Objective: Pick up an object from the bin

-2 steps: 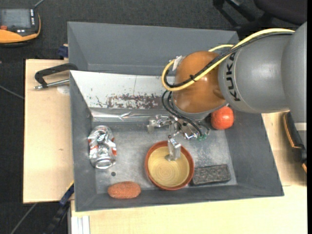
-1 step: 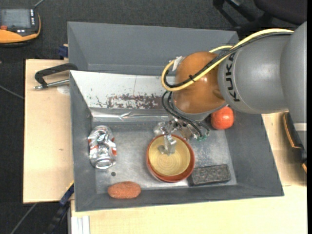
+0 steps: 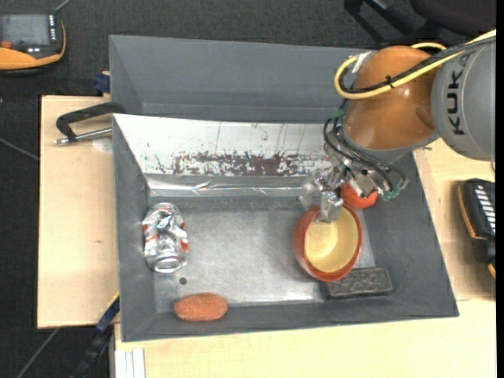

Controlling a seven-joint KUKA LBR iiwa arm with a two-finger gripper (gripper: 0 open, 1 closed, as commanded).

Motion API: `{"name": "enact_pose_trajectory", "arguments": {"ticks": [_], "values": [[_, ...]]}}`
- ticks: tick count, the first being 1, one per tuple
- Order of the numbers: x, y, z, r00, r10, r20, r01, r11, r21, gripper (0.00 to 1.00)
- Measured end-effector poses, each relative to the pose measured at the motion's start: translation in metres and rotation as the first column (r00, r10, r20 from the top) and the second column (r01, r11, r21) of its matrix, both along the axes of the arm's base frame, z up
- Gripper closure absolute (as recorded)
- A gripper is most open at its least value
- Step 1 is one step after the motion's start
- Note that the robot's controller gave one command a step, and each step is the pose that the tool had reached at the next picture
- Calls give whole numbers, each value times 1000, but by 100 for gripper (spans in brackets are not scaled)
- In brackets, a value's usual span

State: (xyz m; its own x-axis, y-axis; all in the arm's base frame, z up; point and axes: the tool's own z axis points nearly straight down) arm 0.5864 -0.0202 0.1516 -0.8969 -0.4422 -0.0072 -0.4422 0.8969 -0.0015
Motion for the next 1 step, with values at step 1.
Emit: {"name": "enact_pose_trajectory", "arguments": {"ticks": [1], "values": [[18, 55, 77, 1000, 9, 16, -9, 1000, 5, 100]]}}
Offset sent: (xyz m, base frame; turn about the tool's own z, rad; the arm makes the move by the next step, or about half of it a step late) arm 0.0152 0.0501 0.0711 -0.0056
